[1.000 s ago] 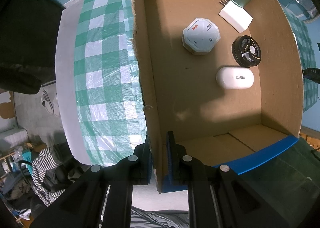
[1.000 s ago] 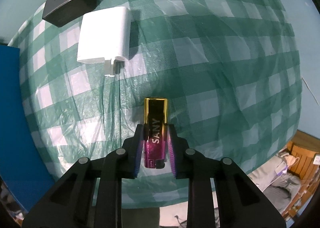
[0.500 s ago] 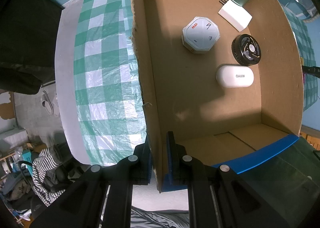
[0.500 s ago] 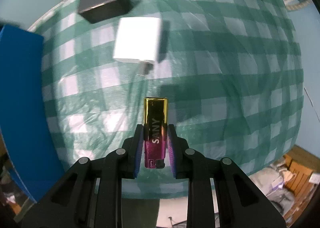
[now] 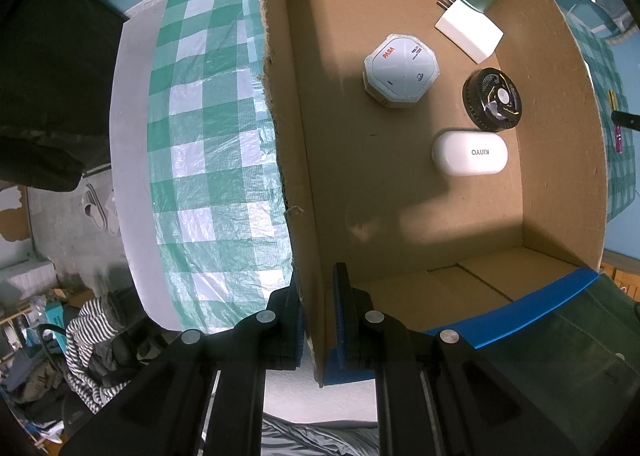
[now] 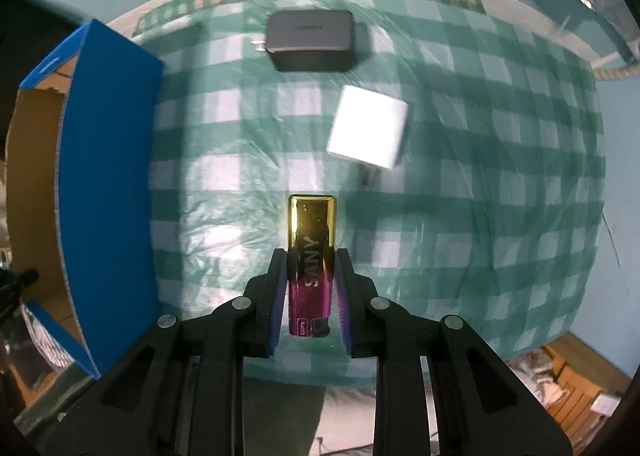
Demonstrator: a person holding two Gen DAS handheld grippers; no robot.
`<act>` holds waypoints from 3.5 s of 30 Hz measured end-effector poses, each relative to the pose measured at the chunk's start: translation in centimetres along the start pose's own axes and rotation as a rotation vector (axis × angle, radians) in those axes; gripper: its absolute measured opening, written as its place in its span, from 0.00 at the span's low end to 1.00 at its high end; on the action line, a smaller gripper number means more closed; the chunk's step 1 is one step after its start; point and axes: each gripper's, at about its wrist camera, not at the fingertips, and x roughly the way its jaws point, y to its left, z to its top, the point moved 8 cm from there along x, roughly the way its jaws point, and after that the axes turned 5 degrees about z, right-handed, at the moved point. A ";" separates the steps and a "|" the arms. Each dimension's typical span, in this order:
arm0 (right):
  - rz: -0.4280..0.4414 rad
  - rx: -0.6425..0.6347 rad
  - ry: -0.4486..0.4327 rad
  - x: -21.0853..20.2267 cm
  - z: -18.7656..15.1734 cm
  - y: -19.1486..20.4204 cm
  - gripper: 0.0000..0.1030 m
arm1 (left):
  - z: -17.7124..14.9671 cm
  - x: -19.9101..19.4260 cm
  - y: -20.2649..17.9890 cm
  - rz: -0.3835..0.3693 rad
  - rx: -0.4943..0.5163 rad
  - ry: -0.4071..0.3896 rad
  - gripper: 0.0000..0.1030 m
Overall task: Organize rigid objects
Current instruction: 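Carry the pink-gold lighter into the box with the right tool, then open the right tool to release the lighter in the box, then move the right tool back and grasp the white plug charger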
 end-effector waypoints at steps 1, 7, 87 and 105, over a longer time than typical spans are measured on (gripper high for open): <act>0.001 -0.013 -0.001 -0.3 0.1 0.3 0.21 | 0.0 0.0 0.0 0.000 0.000 0.000 0.11; 0.010 -0.100 -0.018 -1.3 1.0 3.4 0.21 | 0.1 0.0 0.0 0.002 0.001 0.000 0.11; 0.037 -0.730 -0.002 -0.8 6.0 23.0 0.39 | -0.3 -0.2 0.8 -0.008 -0.080 -0.006 0.11; 0.049 -0.320 -0.024 -3.7 7.9 9.4 0.47 | 0.0 -0.3 0.7 -0.009 -0.094 -0.009 0.11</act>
